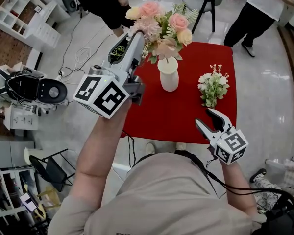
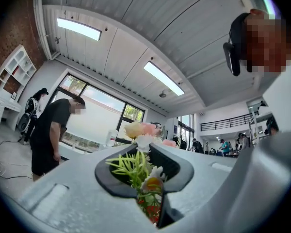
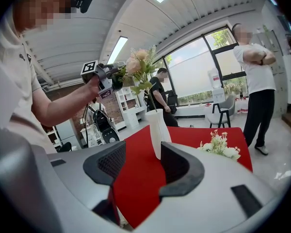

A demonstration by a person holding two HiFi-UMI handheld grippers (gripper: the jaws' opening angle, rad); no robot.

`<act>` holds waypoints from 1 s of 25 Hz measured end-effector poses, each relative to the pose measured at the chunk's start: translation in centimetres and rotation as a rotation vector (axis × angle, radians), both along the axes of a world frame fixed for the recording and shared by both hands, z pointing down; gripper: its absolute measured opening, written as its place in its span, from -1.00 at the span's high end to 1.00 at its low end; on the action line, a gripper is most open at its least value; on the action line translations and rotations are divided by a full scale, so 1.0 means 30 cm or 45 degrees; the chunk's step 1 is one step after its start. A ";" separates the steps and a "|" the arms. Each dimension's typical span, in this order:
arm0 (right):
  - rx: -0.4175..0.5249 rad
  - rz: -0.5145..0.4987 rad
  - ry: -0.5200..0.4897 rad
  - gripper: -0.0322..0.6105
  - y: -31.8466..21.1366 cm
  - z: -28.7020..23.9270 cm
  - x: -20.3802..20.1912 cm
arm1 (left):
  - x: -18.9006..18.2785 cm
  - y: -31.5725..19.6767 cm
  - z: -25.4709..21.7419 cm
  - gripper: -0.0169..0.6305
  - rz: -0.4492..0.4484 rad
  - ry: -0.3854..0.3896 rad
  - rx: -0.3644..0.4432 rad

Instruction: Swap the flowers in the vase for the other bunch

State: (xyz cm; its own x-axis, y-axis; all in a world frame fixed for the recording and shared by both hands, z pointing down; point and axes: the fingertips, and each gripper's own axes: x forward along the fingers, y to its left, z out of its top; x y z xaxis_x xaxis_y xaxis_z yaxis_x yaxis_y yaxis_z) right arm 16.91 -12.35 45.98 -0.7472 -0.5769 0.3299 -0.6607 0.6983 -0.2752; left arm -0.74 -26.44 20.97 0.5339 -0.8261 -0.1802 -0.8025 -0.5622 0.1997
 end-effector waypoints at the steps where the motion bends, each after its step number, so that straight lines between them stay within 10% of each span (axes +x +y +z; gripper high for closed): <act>1: 0.000 0.000 0.002 0.18 0.000 -0.001 -0.002 | -0.003 0.007 -0.018 0.71 0.006 0.006 0.008; 17: 0.012 -0.018 0.016 0.18 0.031 -0.001 -0.105 | -0.234 0.192 -0.287 0.71 0.007 0.101 0.169; 25: 0.012 -0.036 0.027 0.18 0.066 -0.006 -0.210 | -0.470 0.302 -0.282 0.71 -0.038 0.035 0.088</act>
